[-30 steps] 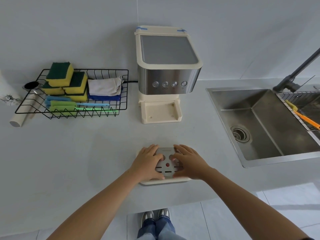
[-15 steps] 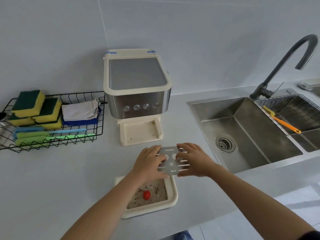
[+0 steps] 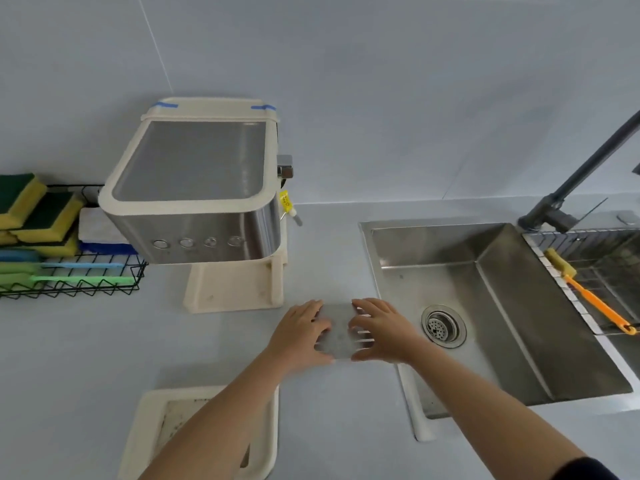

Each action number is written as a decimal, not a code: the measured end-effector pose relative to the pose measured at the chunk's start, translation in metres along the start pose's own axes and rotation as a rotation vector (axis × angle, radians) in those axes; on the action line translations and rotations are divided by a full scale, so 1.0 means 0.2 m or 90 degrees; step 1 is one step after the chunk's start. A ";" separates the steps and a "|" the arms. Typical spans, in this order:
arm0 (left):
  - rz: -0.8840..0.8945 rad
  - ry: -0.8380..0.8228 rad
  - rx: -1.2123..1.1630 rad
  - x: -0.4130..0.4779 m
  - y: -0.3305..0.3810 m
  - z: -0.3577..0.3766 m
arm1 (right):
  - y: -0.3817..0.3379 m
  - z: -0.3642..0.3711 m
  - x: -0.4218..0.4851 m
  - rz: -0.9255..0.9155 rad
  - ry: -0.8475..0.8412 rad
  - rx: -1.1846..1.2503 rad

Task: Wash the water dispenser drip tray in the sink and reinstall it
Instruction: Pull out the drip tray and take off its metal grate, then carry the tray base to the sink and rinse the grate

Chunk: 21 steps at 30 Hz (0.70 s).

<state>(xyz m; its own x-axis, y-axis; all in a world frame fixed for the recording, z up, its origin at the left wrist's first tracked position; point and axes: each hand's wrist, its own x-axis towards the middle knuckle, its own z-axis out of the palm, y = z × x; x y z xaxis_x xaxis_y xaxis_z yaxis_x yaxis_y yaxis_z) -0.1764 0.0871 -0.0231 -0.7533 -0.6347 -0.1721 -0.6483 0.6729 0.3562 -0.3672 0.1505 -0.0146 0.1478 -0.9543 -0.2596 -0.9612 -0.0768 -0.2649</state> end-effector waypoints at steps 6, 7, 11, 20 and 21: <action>-0.039 -0.029 -0.021 0.04 0.01 0.10 | 0.09 0.08 0.05 -0.040 -0.033 0.016; -0.046 -0.028 -0.033 0.04 0.00 0.11 | 0.10 0.08 0.05 -0.045 -0.032 0.031; -0.071 -0.043 -0.052 0.03 0.00 0.12 | 0.12 0.11 0.05 -0.050 -0.045 0.054; -0.116 -0.097 0.032 -0.03 -0.01 0.08 | 0.01 0.08 0.01 0.044 -0.099 0.030; -0.121 -0.091 0.025 -0.06 -0.02 0.06 | -0.02 0.07 -0.01 0.041 -0.091 0.045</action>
<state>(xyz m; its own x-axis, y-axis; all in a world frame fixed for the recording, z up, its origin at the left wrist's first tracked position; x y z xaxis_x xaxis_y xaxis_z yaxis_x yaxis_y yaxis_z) -0.1658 0.0967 -0.0333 -0.6231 -0.6931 -0.3624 -0.7819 0.5621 0.2695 -0.3602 0.1563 -0.0271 0.1236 -0.9054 -0.4063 -0.9515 0.0080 -0.3074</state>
